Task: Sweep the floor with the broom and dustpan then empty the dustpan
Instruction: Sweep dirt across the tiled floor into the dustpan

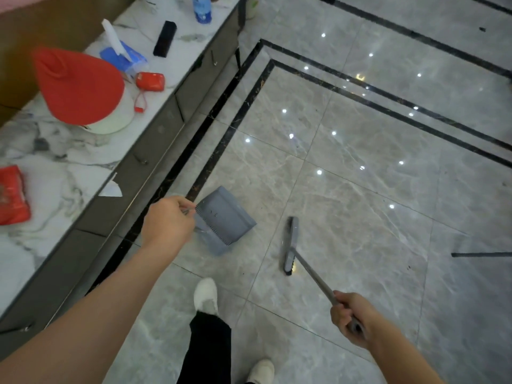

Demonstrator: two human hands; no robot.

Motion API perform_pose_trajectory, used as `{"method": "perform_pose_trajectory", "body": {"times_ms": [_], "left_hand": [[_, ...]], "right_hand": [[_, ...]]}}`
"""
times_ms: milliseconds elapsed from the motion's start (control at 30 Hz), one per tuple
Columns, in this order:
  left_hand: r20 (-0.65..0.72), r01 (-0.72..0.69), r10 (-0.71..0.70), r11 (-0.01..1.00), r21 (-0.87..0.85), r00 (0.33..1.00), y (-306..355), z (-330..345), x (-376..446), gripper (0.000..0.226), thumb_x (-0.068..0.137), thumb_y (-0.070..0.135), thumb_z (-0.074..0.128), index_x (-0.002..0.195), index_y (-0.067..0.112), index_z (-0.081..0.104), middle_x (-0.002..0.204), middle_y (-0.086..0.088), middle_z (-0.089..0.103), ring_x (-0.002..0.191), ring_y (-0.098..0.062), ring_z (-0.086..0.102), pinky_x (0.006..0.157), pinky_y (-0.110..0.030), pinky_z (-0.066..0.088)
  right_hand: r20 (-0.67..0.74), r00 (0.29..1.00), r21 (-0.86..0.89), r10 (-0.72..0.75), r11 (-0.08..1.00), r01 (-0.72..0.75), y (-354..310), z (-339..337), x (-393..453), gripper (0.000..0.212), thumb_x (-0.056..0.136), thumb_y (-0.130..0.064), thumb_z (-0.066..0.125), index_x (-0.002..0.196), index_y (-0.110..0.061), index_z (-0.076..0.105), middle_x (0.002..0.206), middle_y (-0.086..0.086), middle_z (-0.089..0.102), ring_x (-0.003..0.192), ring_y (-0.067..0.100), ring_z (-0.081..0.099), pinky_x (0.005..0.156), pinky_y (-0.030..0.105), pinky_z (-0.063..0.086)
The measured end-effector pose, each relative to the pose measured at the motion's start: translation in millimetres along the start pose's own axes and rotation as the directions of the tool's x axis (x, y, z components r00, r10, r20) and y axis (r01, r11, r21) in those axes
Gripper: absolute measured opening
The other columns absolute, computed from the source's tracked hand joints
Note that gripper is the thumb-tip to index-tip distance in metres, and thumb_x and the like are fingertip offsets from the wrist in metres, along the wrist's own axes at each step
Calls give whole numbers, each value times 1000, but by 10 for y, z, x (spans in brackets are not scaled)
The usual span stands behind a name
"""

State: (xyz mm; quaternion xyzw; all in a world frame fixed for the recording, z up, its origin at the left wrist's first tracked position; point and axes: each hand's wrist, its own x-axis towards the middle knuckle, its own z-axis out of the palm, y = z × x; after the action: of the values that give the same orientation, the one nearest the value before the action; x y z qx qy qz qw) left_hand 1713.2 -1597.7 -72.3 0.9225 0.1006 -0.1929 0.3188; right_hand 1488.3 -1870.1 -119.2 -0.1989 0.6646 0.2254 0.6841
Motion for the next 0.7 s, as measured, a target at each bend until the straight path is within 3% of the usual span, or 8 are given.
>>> {"method": "perform_pose_trajectory", "body": {"times_ms": [200,400,567,700], "left_hand": [[17,18,-19,999,47,1000,20,-299,646,15,92,15,60,104,16,69,112,-4,68,76,-26,69,71,-40,59],[20,-26,24,993,115,1000,181,-574,1352,14,90,14,60,99,19,69,105,-3,70,86,-23,66,70,-33,54],[53,-51,46,994,94,997,368,-782,1817,18,90,9,56,95,22,68,102,2,67,70,-24,70,62,-40,60],[60,-63,54,986,155,997,570,-861,2058,20,91,11,54,102,22,67,99,6,63,53,-23,67,67,-37,58]], "right_hand": [[23,999,36,-29,999,28,-417,817,86,28,102,-21,33,75,-15,35,37,-1,30,20,6,28,22,8,22],[109,994,97,-10,995,0,-815,1733,176,26,102,-22,35,77,-13,40,39,-2,31,21,5,28,21,10,23],[164,986,150,-25,989,0,-1050,2436,262,26,102,-21,34,79,-12,40,38,-2,31,20,5,29,20,11,23],[179,983,227,-49,974,7,-1296,2738,278,25,102,-18,30,80,-12,40,37,-2,31,20,4,28,20,12,22]]}}
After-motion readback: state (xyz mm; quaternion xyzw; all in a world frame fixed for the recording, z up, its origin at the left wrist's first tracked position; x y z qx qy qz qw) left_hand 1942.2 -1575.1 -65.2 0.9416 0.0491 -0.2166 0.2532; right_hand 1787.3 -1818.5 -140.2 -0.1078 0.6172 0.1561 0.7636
